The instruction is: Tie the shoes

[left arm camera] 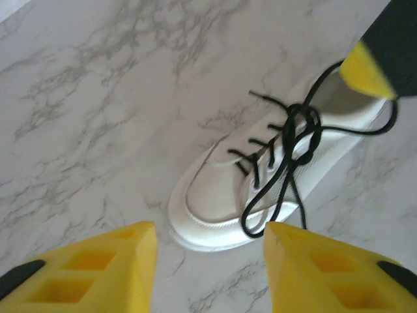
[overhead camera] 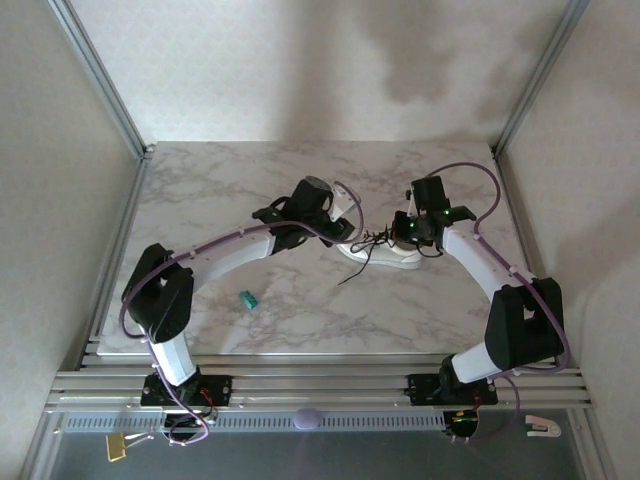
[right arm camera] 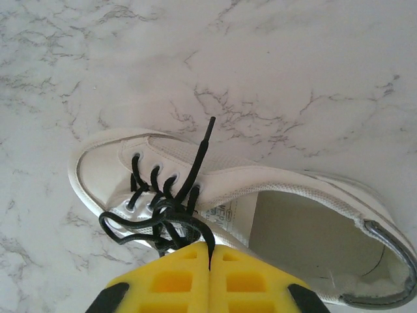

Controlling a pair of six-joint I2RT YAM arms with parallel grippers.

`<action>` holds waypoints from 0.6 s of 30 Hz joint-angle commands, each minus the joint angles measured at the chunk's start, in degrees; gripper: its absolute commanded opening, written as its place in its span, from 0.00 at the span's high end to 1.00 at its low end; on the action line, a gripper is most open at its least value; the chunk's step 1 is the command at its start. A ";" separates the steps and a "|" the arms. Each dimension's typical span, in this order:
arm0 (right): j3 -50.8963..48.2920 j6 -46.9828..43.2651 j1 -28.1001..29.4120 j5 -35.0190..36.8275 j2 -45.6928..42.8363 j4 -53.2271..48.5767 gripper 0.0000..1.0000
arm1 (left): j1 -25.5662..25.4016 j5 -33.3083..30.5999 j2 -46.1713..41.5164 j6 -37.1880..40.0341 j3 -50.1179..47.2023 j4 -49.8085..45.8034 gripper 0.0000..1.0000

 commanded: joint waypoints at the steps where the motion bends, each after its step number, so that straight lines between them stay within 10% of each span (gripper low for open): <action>1: 2.73 2.38 -0.75 -1.64 0.33 -2.75 1.00 | -0.57 9.77 1.56 -3.70 -2.11 4.04 0.56; 18: 7.72 3.60 -3.88 -11.35 7.41 -7.35 1.00 | -0.29 16.89 12.12 -7.89 1.03 4.81 0.54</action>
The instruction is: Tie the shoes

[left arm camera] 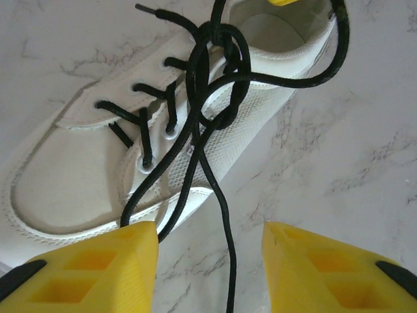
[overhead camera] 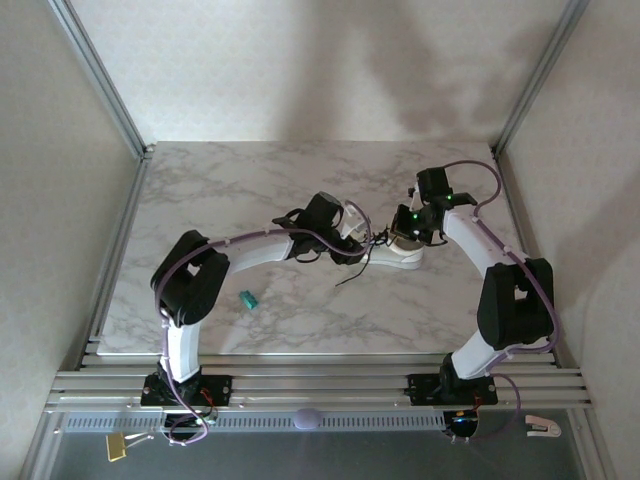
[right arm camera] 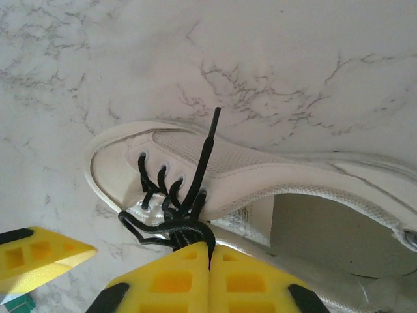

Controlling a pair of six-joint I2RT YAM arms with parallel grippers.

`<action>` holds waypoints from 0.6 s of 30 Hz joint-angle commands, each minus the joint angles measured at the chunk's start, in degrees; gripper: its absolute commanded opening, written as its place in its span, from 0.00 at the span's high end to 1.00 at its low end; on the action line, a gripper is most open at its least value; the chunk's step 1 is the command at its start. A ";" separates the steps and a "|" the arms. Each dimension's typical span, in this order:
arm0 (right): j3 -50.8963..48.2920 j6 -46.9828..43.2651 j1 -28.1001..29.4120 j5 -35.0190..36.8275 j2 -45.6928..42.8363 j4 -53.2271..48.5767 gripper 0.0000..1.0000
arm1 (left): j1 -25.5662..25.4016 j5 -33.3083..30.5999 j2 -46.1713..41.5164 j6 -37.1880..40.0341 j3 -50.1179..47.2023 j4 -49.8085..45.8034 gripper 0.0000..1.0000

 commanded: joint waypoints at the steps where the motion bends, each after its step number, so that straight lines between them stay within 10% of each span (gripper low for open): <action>1: 1.30 0.36 -0.23 -1.84 0.21 -1.37 1.00 | 0.10 1.85 1.62 -1.29 2.05 0.79 0.54; 18: 1.06 0.23 -0.32 -2.27 0.04 -0.93 1.00 | -0.50 -4.31 6.71 -0.07 8.46 -3.50 0.50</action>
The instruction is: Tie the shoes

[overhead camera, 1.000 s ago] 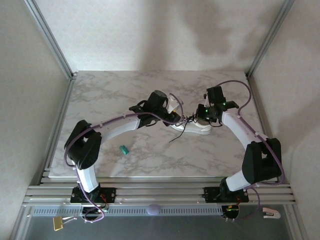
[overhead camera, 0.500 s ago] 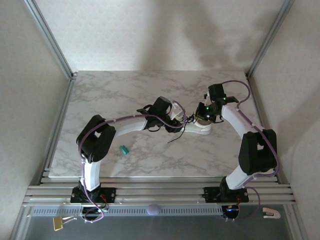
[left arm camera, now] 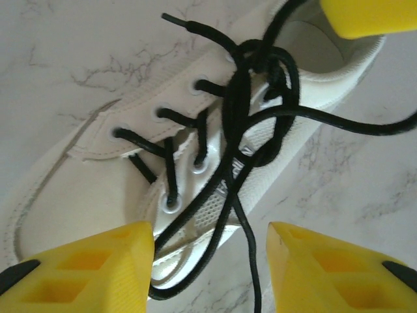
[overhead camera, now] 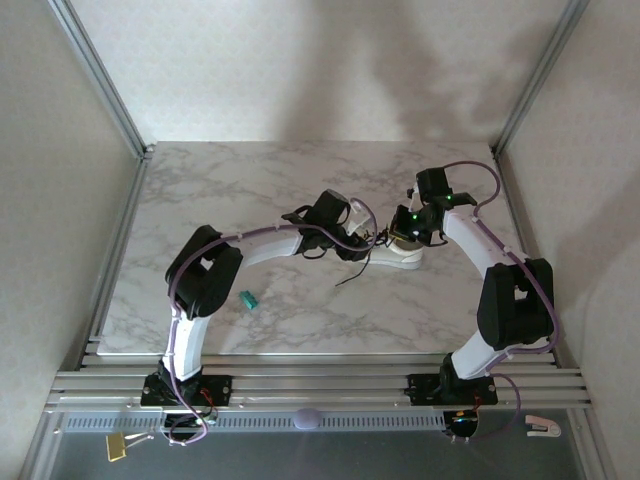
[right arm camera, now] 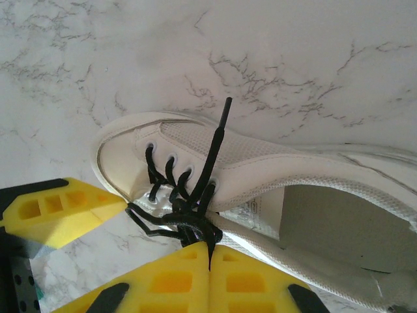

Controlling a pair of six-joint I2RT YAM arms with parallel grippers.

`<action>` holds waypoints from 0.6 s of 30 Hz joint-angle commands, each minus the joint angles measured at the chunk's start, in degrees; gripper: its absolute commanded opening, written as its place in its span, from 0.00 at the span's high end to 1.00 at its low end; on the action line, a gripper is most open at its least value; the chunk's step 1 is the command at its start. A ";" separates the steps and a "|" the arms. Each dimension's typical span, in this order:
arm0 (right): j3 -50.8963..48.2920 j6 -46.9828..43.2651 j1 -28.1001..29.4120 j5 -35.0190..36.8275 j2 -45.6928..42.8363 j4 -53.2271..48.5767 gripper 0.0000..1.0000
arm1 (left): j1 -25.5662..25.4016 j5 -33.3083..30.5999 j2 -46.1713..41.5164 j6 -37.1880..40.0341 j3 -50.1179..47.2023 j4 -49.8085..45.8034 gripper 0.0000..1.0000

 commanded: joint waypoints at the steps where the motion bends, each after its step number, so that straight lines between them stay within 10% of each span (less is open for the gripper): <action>1: 1.06 0.22 -0.37 -1.27 0.04 -0.45 1.00 | -0.47 -2.48 1.25 0.54 2.41 -2.01 0.50; 18: 0.71 0.39 -0.26 -2.05 0.00 -0.10 1.00 | -1.79 -6.96 5.63 2.04 8.10 -5.27 0.50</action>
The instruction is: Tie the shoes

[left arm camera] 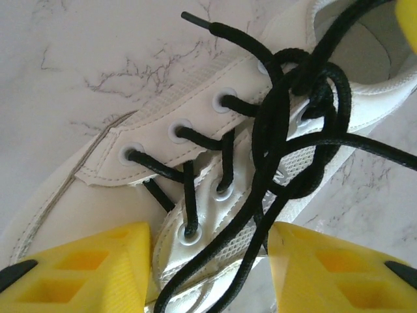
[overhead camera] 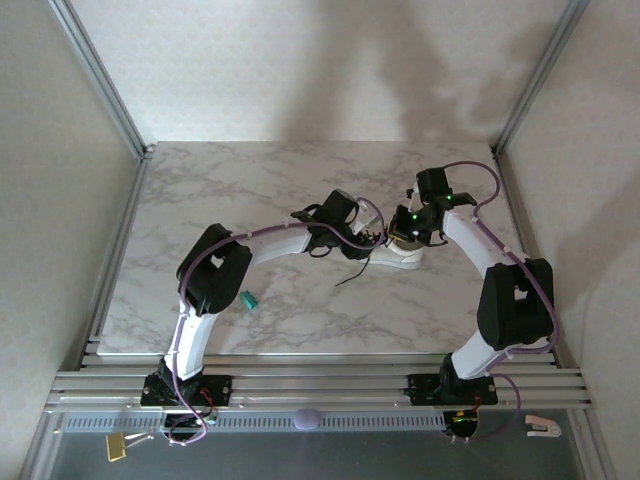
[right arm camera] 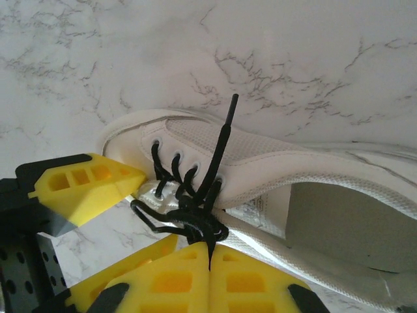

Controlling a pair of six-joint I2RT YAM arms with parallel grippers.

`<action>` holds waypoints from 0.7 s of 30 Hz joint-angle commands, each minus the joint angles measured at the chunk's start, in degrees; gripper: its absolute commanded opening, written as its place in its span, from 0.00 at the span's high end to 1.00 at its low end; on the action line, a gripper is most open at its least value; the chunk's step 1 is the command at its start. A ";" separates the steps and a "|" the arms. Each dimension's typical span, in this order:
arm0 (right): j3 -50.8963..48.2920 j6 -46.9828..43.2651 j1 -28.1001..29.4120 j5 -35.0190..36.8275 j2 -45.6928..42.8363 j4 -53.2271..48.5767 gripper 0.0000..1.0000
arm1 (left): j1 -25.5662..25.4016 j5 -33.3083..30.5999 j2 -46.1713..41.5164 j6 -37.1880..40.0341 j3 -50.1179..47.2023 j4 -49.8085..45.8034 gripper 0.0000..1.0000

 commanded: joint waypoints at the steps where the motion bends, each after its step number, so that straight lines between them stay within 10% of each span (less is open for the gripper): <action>1: 0.73 0.38 -0.29 -1.08 0.04 -0.12 1.00 | -0.68 -2.66 1.80 1.36 2.93 -1.87 0.50; 12: 0.08 0.60 -0.28 -1.12 -0.05 0.63 1.00 | -1.03 -3.29 2.38 1.54 3.05 -1.98 0.67; 21: 0.07 0.75 -0.30 0.03 -0.13 0.45 1.00 | -0.97 -3.52 -0.96 2.40 0.41 -1.69 1.00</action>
